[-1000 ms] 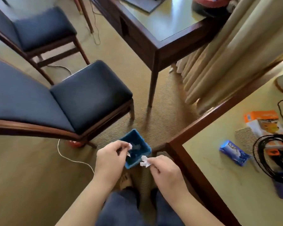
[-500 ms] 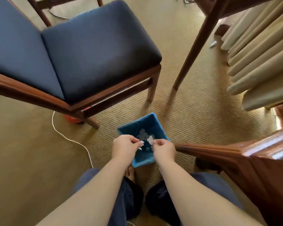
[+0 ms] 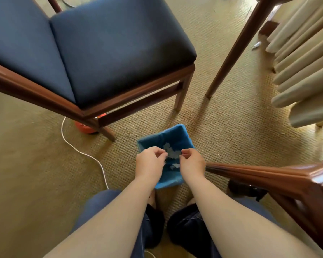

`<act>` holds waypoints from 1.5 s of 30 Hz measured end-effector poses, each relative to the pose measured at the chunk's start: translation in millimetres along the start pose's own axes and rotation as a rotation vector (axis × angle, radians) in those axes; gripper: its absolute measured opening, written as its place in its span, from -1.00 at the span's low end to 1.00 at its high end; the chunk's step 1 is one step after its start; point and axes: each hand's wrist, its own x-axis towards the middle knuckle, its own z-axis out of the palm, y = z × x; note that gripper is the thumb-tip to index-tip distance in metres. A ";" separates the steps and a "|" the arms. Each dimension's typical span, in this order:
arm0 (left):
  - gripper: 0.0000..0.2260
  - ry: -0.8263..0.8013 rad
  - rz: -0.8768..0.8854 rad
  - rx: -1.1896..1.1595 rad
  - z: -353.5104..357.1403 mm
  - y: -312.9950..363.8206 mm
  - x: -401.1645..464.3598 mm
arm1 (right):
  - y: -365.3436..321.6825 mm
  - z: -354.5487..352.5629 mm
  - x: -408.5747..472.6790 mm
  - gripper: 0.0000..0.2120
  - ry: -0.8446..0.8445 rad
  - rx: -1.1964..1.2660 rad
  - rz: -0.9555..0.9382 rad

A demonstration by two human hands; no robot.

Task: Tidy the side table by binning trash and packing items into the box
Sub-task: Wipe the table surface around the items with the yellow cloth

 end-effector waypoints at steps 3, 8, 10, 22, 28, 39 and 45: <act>-0.85 0.022 0.034 0.017 -22.4 22.6 -21.6 | -15.4 -18.8 -17.0 -0.89 0.052 -0.014 -0.039; -0.79 -0.090 0.067 0.083 -62.3 61.0 -65.1 | -60.1 -52.5 -68.8 -0.57 -0.193 0.105 0.021; -0.70 -0.116 0.100 0.094 -82.2 81.3 -91.0 | -81.4 -74.7 -106.9 -0.53 -0.205 0.215 0.027; -0.60 -0.387 0.687 0.307 -161.5 225.2 -300.2 | -60.8 -298.0 -357.6 -0.52 0.327 -0.092 -0.383; -0.64 -0.528 0.982 0.491 -123.3 291.0 -352.4 | 15.1 -386.3 -409.1 -0.49 0.516 -0.008 -0.174; -0.53 -0.489 1.108 0.896 9.4 351.2 -393.3 | 145.2 -465.9 -416.3 -0.42 0.564 0.100 0.035; -0.38 -0.423 1.147 1.134 65.5 359.1 -393.4 | 166.1 -486.6 -365.8 -0.42 0.571 0.016 0.083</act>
